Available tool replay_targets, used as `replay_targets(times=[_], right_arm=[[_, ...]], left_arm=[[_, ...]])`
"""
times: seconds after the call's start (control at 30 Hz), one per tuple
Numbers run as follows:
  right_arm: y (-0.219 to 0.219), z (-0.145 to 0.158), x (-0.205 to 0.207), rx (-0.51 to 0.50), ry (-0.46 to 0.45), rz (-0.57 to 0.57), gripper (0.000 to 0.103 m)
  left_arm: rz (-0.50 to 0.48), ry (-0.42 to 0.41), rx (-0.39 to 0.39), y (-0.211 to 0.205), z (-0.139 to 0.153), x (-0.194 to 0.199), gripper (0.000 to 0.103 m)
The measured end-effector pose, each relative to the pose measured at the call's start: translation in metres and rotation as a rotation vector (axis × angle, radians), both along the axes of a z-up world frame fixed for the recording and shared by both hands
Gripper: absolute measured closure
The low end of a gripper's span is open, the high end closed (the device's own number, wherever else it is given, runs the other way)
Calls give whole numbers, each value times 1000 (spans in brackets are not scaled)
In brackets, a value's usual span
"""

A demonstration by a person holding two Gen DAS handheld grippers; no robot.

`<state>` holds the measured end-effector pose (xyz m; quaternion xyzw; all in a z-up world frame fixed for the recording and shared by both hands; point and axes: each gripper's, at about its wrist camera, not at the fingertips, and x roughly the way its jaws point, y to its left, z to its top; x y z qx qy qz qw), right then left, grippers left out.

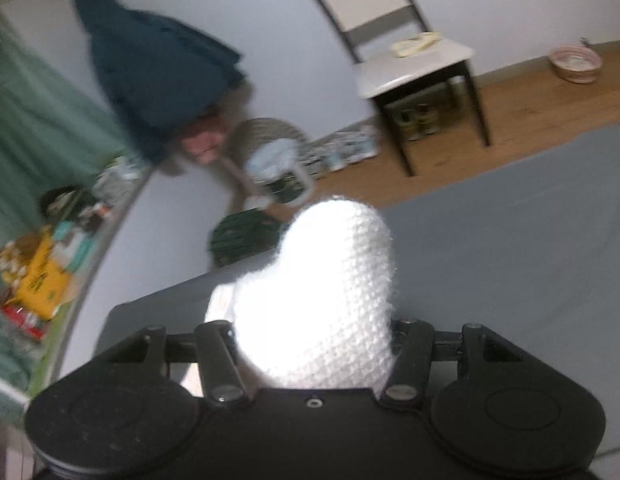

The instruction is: Fold clothes

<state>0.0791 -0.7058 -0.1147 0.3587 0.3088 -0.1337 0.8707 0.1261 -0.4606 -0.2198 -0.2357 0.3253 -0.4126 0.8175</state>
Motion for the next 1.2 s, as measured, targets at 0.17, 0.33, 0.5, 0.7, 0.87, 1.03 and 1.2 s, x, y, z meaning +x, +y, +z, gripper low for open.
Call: replay_targets(times=[0.17, 0.33, 0.5, 0.7, 0.87, 1.03, 1.2], right_arm=[[-49, -20, 29, -56, 37, 2, 51], [-90, -77, 39, -24, 40, -48, 50], [-123, -122, 26, 68, 30, -148, 47], [-128, -156, 8, 102, 56, -305, 17], [-115, -137, -22, 11, 57, -398, 12], [-57, -103, -60, -234, 61, -402, 5], [31, -84, -98, -354, 35, -259, 5]], left_arm=[[2, 26, 27, -57, -23, 0, 62], [21, 23, 28, -63, -46, -19, 62], [67, 233, 6, -28, -81, -24, 57], [2, 283, -28, -10, -78, -29, 51], [-33, 326, 24, 8, -66, -37, 37], [-5, 225, 175, 43, -35, -68, 12], [-63, 154, 277, 75, 2, -73, 12]])
